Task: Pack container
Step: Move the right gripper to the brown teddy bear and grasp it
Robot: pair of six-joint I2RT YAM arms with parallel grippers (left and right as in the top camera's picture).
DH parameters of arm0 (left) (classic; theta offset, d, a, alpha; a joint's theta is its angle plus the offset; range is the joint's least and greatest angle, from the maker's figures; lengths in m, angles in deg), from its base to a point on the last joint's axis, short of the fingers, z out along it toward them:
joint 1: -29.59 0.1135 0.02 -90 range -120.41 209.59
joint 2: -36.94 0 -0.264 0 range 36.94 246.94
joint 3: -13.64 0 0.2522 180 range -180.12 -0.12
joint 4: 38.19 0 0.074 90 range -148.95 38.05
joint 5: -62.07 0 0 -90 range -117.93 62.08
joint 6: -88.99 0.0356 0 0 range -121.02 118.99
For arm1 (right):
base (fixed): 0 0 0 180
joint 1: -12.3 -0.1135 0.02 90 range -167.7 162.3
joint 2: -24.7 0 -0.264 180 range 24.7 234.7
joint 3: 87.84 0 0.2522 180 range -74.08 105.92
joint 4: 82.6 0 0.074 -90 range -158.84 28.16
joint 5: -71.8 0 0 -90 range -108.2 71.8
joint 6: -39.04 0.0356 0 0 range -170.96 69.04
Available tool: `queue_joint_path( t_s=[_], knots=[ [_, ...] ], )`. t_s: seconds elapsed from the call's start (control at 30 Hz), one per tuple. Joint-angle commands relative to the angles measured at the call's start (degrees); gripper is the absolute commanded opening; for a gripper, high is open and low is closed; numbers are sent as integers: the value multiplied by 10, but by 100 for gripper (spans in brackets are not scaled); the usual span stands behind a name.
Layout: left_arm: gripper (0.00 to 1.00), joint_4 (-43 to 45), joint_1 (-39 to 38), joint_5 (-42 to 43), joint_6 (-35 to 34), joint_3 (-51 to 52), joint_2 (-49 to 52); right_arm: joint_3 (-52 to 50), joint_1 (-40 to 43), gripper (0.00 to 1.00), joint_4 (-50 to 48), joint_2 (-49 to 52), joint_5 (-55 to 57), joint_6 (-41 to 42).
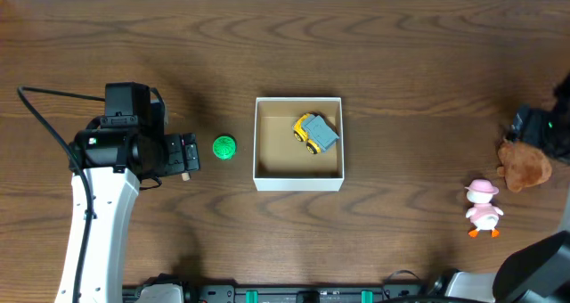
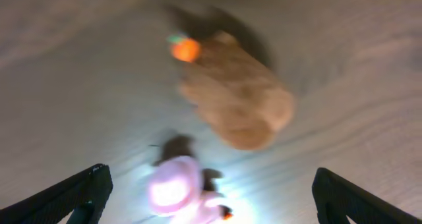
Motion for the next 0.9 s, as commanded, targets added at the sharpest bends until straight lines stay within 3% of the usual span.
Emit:
queue_joint_path(
  t_s=[0.0, 0.4, 0.73, 0.8, 0.87],
  knots=[
    [98, -2, 2, 0, -6, -9, 3, -32, 50, 99, -32, -3, 17, -35],
    [98, -1, 2, 0, -6, -9, 3, -93, 95, 99, -120, 31, -71, -192],
    [98, -1, 2, 0, -6, -9, 3, -93, 91, 98, -159, 104, -73, -209],
    [98, -1, 2, 0, -6, -9, 3, -93, 85, 83, -169, 108, -82, -211],
    [98, -1, 2, 0, -6, -9, 3, -93, 79, 56, -172, 108, -94, -222]
  ],
)
